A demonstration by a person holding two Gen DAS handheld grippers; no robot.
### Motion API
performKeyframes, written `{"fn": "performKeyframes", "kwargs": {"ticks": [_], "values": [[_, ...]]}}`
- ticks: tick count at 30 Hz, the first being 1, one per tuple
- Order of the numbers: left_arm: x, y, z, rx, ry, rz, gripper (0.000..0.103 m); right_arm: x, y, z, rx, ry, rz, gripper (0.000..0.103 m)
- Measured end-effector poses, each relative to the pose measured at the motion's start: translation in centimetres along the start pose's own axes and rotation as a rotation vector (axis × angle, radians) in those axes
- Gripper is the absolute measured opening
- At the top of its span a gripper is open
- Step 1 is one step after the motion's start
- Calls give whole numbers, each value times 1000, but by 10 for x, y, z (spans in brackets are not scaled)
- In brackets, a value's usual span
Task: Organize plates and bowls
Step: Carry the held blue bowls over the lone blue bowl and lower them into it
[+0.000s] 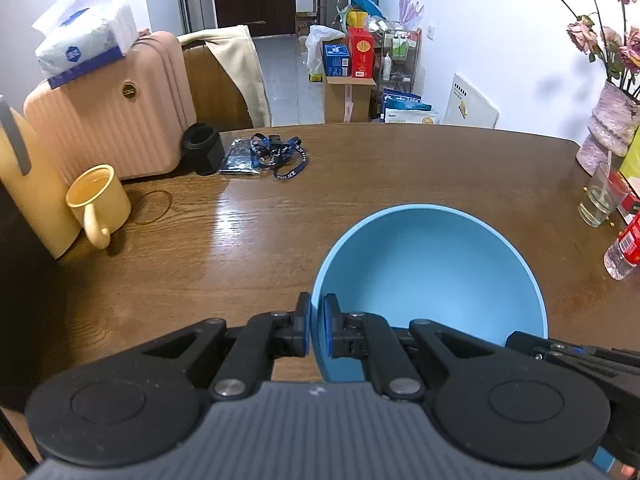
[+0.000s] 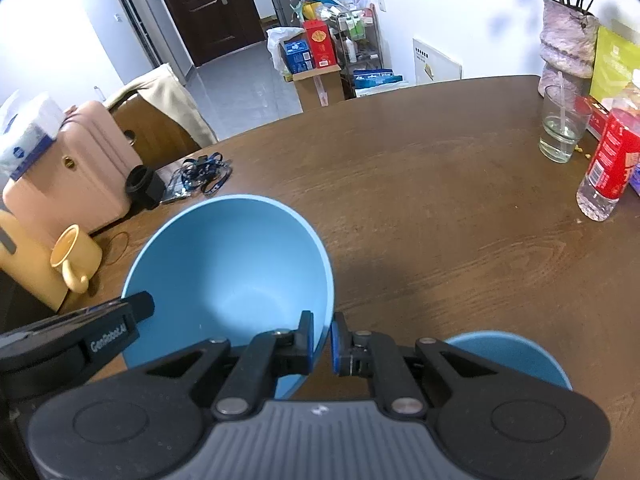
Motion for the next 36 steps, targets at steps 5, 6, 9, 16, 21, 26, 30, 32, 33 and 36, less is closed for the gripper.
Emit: {"fn": "performKeyframes", "kwargs": {"ticks": [5, 6, 9, 16, 21, 26, 30, 32, 33, 36], "values": [[20, 13, -6, -1, -3, 13, 8, 18, 17, -7, 8, 1, 9, 8], [24, 16, -8, 0, -3, 16, 8, 21, 21, -8, 11, 1, 11, 8], [36, 24, -11, 0, -2, 26, 8, 32, 31, -11, 20, 2, 16, 8], [63, 43, -16, 0, -3, 43, 8, 57, 54, -16, 32, 4, 34, 8], [79, 54, -17, 1, -6, 51, 8, 74, 65, -16, 43, 2, 51, 8], [94, 63, -12, -7, -11, 64, 8, 88, 75, -13, 43, 1, 69, 8], [103, 69, -6, -14, -7, 73, 8, 97, 80, -6, 37, -1, 78, 8], [107, 71, -2, -18, -6, 76, 8, 102, 82, -2, 34, -1, 84, 8], [109, 72, 0, -20, -5, 78, 8, 104, 83, 0, 32, 0, 88, 8], [114, 76, 9, -31, -2, 84, 8, 110, 86, 9, 25, 3, 96, 8]]}}
Point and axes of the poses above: each gripper's, at about its wrist camera, not at the fingertips, and x roughly against the way its jaws point, z to its right, y to its underside, the point moved 8 cm from there along -x, roughly the way its jaws point, and after that the axes turned 6 degrees about y, right-handed, at the moved point
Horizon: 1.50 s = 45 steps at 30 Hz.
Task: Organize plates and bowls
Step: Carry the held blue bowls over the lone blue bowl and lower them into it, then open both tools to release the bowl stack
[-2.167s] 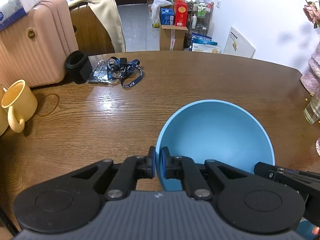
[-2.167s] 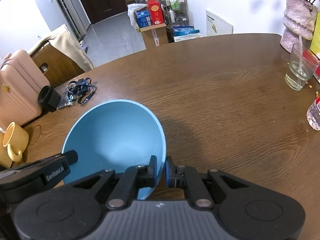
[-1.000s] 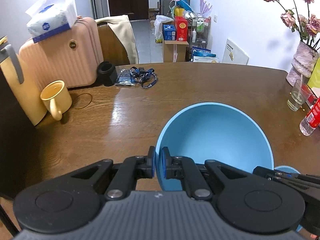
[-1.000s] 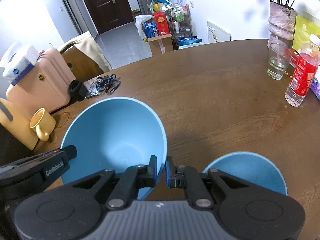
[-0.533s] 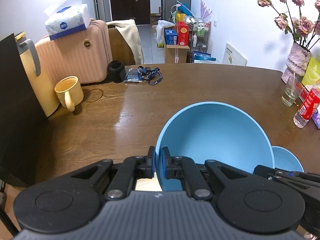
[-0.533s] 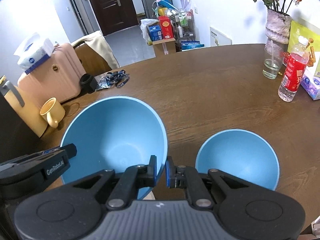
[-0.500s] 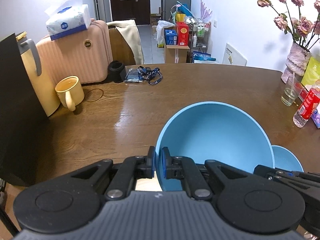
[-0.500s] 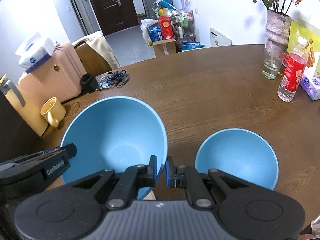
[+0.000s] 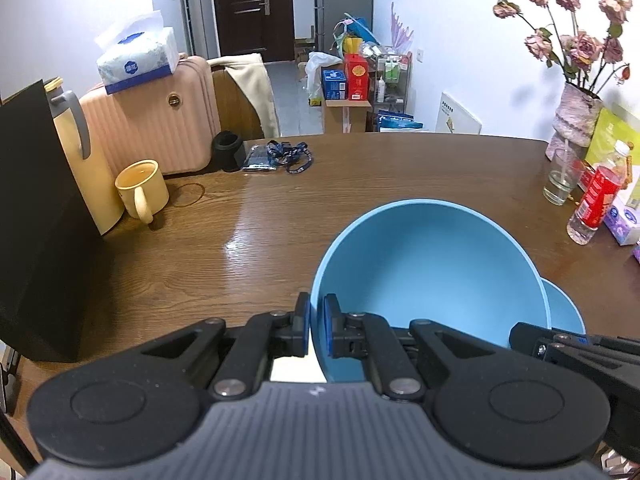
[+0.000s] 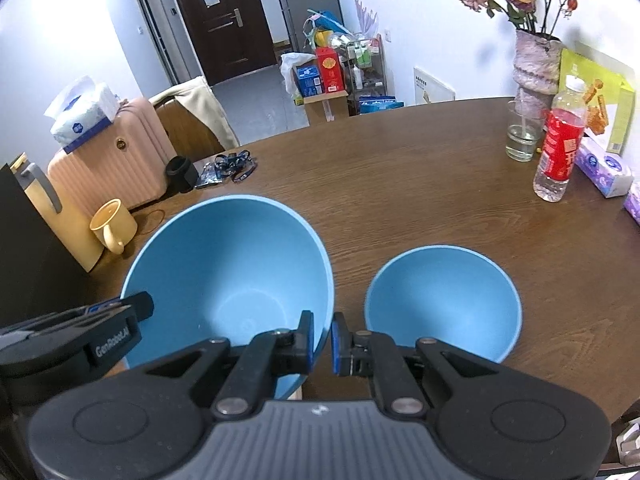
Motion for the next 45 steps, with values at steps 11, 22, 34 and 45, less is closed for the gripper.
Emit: {"fn": "performKeyframes", "kwargs": {"ticks": [11, 22, 34, 45], "values": [[8, 2, 45, -42, 43, 12, 8, 11, 0, 45, -54, 26, 22, 8], [-5, 4, 94, -85, 94, -4, 8, 14, -3, 94, -107, 69, 30, 8], [-34, 13, 132, -107, 124, -50, 8, -5, -2, 138, -157, 93, 7, 8], [-55, 11, 151, -114, 94, -73, 8, -38, -7, 159, -171, 73, -31, 8]]}}
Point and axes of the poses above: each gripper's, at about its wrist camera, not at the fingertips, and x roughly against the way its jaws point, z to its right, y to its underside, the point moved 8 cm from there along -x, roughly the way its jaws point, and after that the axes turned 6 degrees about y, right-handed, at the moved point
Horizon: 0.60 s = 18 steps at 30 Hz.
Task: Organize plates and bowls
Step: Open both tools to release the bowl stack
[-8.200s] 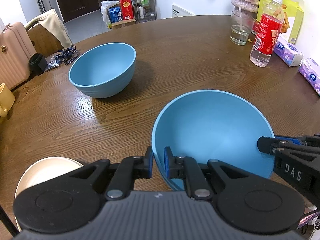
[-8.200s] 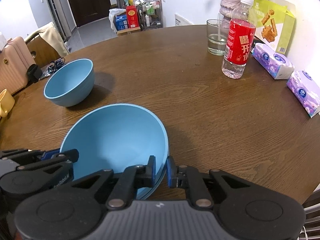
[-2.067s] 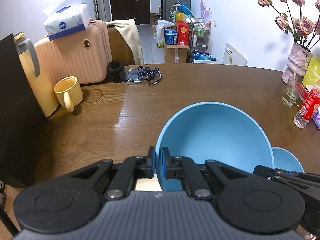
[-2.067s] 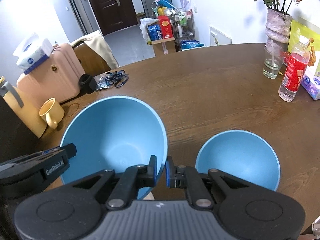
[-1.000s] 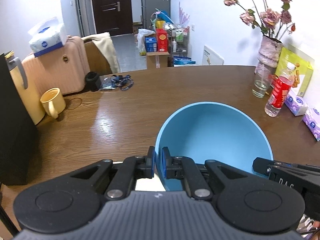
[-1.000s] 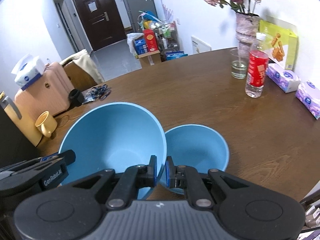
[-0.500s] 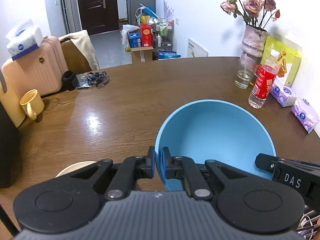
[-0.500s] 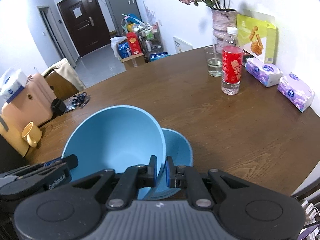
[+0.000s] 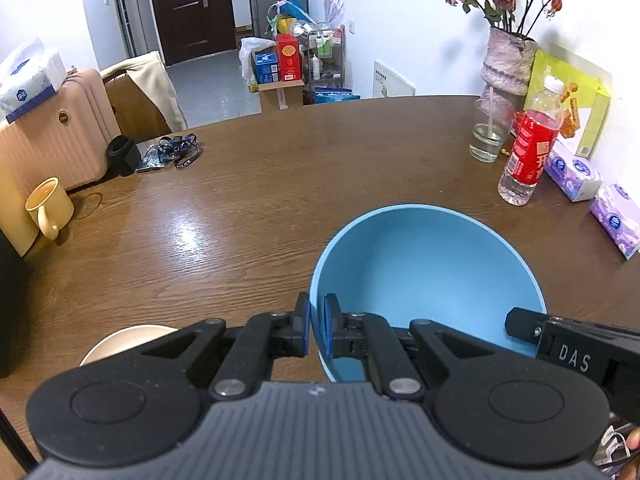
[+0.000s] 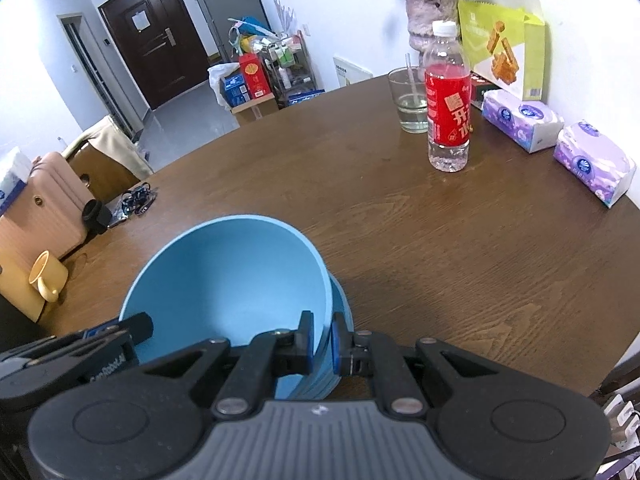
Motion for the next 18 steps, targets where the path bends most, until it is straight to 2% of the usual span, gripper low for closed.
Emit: {"fn": "performKeyframes", "kwargs": {"ticks": [18], "values": [[-46, 10, 3, -4, -30, -60, 8, -38, -1, 4, 38, 0, -11, 9]]}}
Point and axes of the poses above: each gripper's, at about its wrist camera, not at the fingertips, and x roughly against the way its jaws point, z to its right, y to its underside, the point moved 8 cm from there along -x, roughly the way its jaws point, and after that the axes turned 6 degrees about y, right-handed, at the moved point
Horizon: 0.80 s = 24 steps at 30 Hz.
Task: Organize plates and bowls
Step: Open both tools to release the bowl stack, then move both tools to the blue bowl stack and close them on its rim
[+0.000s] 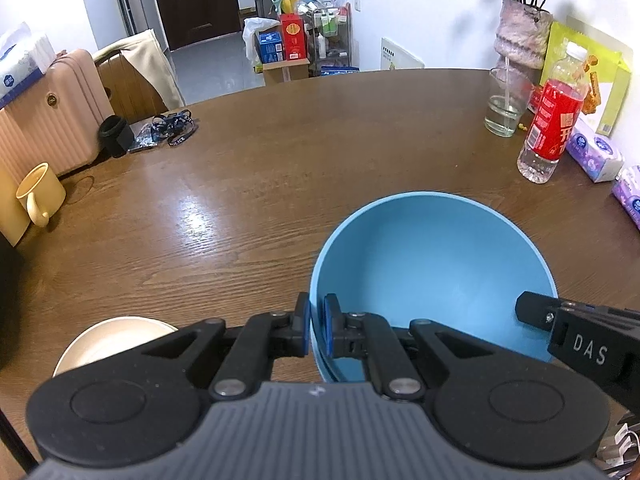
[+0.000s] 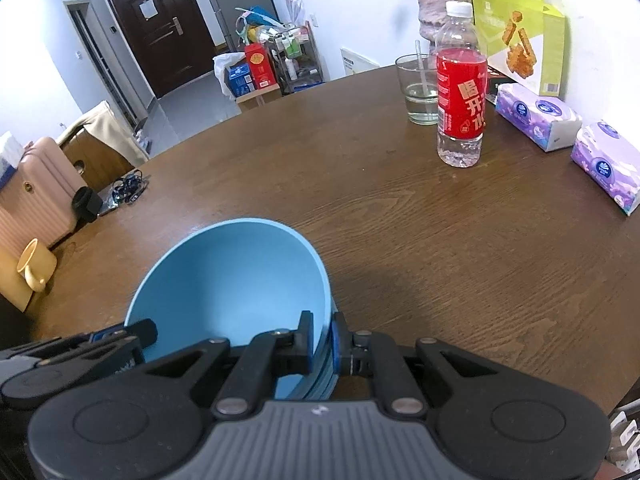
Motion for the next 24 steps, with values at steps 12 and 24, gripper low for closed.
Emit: {"fn": "performKeyframes", "kwargs": {"ticks": [12, 24], "values": [[-10, 6, 0, -1, -3, -12, 8, -8, 4, -2, 33, 12, 5, 9], [-3, 5, -2, 21, 22, 6, 47, -4, 2, 1, 49, -2, 17, 38]]}}
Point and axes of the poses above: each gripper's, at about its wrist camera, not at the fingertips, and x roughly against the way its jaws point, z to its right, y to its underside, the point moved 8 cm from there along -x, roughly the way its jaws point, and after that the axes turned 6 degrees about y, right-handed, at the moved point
